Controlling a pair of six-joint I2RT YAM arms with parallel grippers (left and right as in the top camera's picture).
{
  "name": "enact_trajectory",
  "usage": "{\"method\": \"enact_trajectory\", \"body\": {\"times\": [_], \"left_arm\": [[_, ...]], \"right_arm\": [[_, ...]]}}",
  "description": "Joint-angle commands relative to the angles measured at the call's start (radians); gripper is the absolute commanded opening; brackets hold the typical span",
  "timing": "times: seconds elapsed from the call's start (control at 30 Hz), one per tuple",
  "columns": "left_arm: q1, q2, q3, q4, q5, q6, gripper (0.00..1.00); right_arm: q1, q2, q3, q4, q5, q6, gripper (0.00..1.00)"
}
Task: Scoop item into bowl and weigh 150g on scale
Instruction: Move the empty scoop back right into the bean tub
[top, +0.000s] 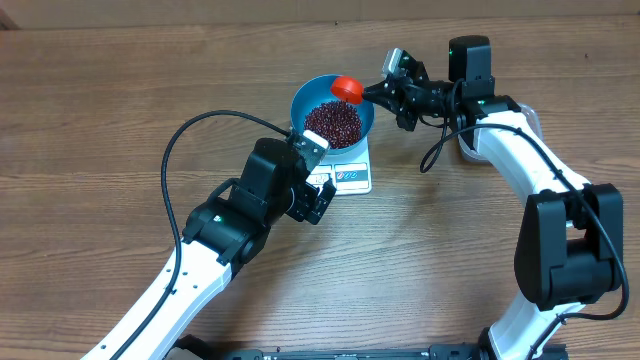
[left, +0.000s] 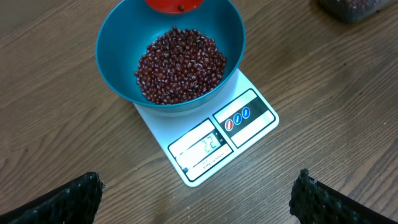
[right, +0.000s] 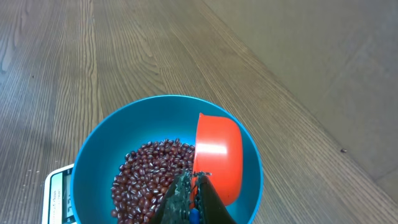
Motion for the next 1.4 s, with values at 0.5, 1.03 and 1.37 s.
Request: {"method": "enact_trajectory", "body": {"times": [0.5,1.03,1.37], "left_arm": [[0.004,0.0,0.03,0.003,0.008,0.013,0.99],[0.004,0.0,0.03,0.003,0.008,0.013,1.0],[0.004,0.0,0.03,-0.001,0.008,0.013,0.99]], "right_arm": [[0.01,-0.033,0.003,0.051,0.102,0.019,0.04],[0.003,-0.191,0.018,0.05,0.105,0.399,0.04],[-0.037,-0.399,0.018,-0.231,0.448,0.399,0.04]]}}
